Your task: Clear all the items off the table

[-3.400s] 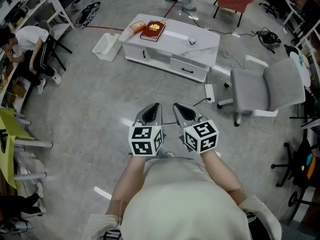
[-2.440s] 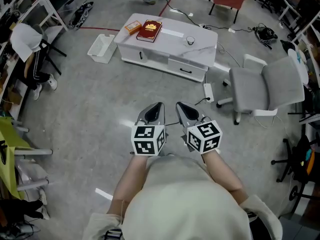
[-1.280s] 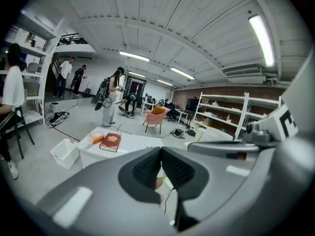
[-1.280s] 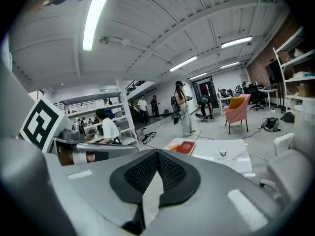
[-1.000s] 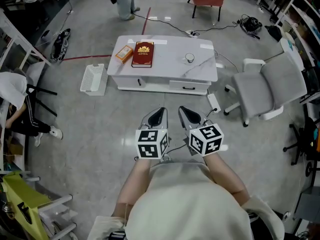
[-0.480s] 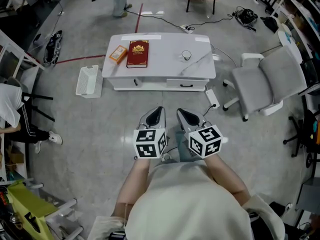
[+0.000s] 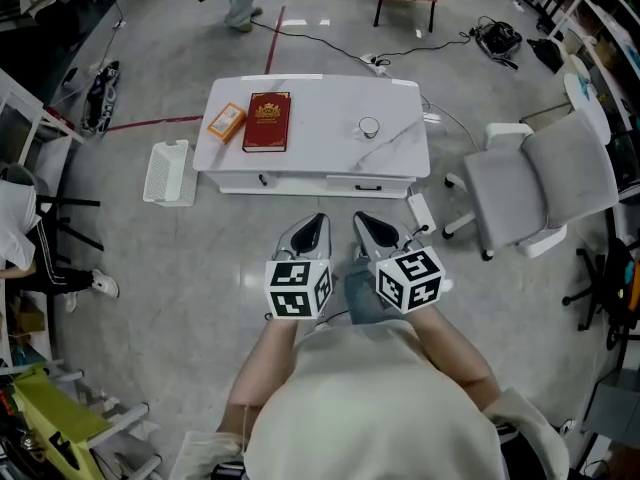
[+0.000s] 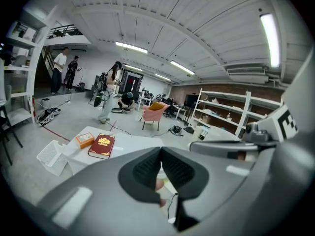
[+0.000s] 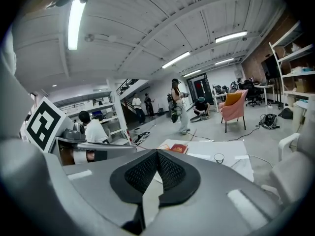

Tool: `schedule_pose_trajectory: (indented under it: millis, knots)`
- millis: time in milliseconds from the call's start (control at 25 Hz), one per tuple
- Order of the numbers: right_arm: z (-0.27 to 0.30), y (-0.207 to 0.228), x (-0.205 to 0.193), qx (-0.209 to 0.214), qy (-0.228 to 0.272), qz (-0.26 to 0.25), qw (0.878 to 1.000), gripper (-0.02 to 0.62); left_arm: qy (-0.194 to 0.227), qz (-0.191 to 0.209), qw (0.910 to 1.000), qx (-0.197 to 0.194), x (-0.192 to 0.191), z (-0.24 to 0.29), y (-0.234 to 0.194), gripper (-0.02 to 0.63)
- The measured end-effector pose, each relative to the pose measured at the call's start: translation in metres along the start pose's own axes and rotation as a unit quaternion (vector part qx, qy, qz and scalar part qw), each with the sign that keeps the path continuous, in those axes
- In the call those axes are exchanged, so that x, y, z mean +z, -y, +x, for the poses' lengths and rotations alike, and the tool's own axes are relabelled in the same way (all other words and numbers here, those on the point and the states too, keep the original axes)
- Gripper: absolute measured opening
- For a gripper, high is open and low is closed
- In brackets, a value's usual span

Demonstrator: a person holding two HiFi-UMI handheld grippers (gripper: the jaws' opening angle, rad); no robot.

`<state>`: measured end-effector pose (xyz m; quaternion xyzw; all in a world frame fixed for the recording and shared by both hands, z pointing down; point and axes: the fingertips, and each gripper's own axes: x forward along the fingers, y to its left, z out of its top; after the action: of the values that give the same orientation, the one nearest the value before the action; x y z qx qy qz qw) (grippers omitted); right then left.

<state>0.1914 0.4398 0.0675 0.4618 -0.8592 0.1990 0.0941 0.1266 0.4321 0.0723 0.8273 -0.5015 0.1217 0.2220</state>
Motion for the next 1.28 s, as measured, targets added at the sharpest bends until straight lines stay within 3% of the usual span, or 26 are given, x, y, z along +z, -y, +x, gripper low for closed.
schedule_pose_trajectory:
  millis: [400, 960, 1280]
  knots:
    - [0.031, 0.088, 0.028, -0.015, -0.010, -0.002, 1.000, -0.002, -0.007, -0.008, 0.9999, 0.009, 0.036, 0.085, 0.002, 0.010]
    - [0.090, 0.193, 0.069, 0.029, -0.032, -0.028, 0.999, -0.002, -0.001, -0.032, 0.9988, 0.038, 0.086, 0.209, 0.011, 0.010]
    - [0.110, 0.241, 0.076, 0.028, -0.037, -0.015, 0.999, -0.002, -0.012, -0.043, 0.9978, 0.049, 0.094, 0.256, 0.011, 0.009]
